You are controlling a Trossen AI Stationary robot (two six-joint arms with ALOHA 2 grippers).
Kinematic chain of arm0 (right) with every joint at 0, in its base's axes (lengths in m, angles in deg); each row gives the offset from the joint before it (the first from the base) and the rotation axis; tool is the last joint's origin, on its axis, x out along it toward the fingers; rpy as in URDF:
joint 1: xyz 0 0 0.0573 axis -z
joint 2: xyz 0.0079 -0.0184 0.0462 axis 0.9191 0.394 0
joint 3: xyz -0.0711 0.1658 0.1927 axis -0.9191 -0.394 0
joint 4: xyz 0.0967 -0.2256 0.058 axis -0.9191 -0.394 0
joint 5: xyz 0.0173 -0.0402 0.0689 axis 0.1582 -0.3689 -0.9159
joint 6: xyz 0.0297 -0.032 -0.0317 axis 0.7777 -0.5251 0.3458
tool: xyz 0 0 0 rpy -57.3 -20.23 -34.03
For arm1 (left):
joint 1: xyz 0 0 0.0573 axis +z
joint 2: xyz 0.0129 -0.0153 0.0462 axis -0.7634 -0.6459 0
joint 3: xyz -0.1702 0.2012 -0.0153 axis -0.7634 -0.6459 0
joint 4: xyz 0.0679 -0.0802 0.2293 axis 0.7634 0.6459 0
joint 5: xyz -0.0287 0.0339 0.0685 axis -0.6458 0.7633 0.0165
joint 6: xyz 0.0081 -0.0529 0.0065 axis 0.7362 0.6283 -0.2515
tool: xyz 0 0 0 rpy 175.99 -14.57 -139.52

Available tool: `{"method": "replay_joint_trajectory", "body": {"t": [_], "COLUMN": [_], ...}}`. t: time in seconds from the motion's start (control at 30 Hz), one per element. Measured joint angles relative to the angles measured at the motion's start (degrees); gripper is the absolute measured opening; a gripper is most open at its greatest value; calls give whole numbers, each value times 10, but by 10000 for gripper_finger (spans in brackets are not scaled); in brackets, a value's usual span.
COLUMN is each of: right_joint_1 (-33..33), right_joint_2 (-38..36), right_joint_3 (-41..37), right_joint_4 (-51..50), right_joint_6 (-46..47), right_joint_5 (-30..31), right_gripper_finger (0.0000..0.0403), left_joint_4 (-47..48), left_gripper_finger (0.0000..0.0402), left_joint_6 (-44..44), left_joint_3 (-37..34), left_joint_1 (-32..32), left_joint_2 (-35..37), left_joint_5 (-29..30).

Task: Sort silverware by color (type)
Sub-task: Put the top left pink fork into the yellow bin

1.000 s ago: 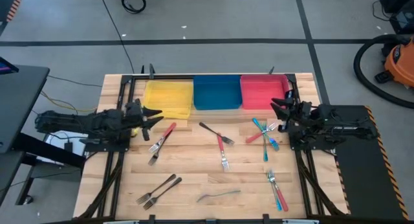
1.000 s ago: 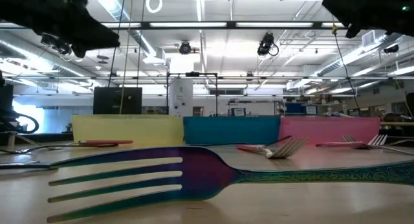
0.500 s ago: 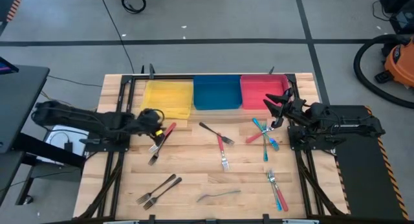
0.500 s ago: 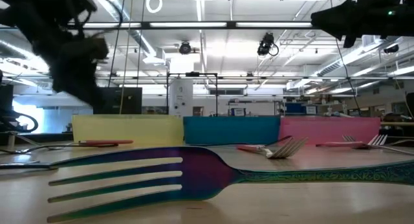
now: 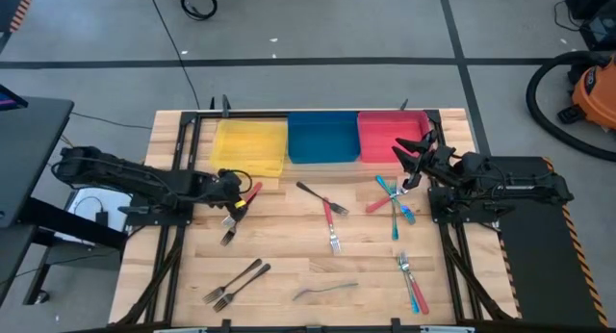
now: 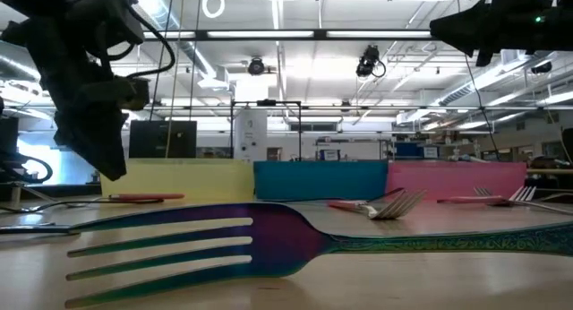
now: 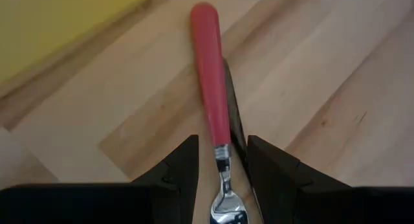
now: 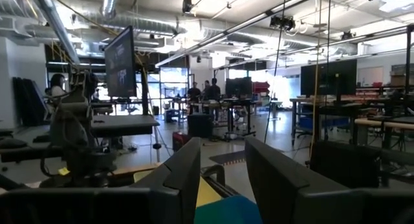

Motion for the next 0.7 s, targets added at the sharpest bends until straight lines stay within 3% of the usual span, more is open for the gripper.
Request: {"method": "replay_joint_trajectory", "body": {"t": [0.7], "right_joint_1": [0], "right_joint_2": [0], "right_joint_3": [0], "right_joint_4": [-10], "right_joint_6": [24], "right_joint_5": [0], "right_gripper_finger": [130], "left_joint_4": [-20], "left_gripper_finger": [130], "left_joint_6": [20], "left_joint_3": [4], "left_joint_1": [-24], "left_joint_2": [-124], "left_joint_5": [-15]}}
